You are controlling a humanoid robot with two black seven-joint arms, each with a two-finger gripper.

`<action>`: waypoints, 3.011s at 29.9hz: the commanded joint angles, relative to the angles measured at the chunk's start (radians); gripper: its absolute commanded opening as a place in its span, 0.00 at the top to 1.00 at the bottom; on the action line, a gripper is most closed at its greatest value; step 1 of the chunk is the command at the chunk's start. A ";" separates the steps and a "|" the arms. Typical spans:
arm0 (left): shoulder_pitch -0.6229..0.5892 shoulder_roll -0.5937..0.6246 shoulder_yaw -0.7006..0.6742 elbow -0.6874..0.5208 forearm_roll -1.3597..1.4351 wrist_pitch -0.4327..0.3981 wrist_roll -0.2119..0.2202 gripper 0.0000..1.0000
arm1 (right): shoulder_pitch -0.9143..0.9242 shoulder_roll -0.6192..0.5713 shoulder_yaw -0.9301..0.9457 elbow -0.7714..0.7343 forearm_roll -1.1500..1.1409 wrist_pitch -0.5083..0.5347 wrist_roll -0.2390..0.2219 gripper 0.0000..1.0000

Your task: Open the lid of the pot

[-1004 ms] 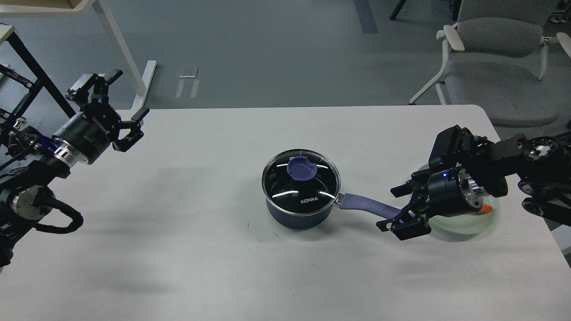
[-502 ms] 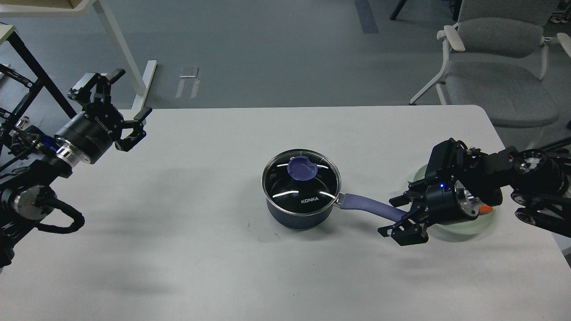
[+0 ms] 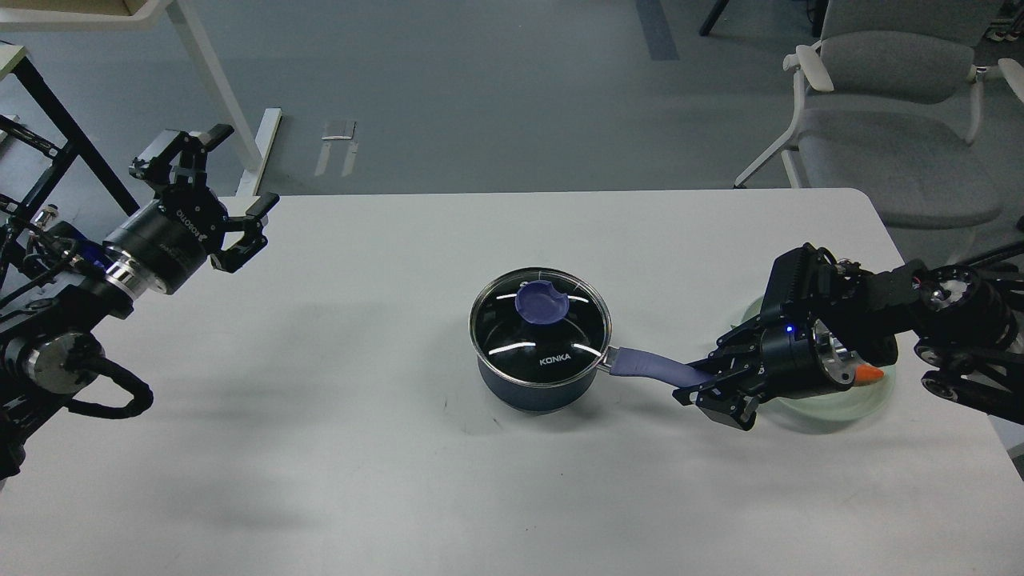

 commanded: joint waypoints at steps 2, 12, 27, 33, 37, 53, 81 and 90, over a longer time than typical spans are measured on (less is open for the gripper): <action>-0.027 -0.004 -0.002 -0.046 0.184 0.003 0.000 0.01 | 0.002 0.000 0.000 0.000 -0.002 0.000 0.000 0.70; -0.226 -0.069 0.000 -0.167 0.918 0.071 0.000 0.01 | 0.005 0.000 -0.002 0.000 -0.002 0.000 0.000 0.70; -0.450 -0.279 0.337 -0.219 1.709 0.436 0.000 0.01 | 0.003 0.006 -0.002 -0.005 0.000 0.000 0.000 0.70; -0.443 -0.350 0.360 -0.147 1.812 0.441 0.000 0.01 | 0.003 0.011 -0.002 -0.006 0.000 0.000 0.000 0.70; -0.437 -0.396 0.365 -0.079 1.841 0.445 0.000 0.01 | 0.003 0.011 -0.002 -0.006 0.000 0.000 0.000 0.70; -0.374 -0.413 0.391 -0.003 1.841 0.458 0.000 0.01 | 0.003 0.011 0.000 -0.006 0.001 0.000 0.000 0.69; -0.415 -0.163 0.385 -0.159 1.763 0.583 0.000 0.58 | 0.005 0.009 0.001 -0.006 0.006 0.000 0.000 0.69; -0.286 0.116 0.446 -0.159 1.759 0.726 0.000 0.58 | 0.005 0.008 0.001 -0.006 0.006 0.000 0.000 0.69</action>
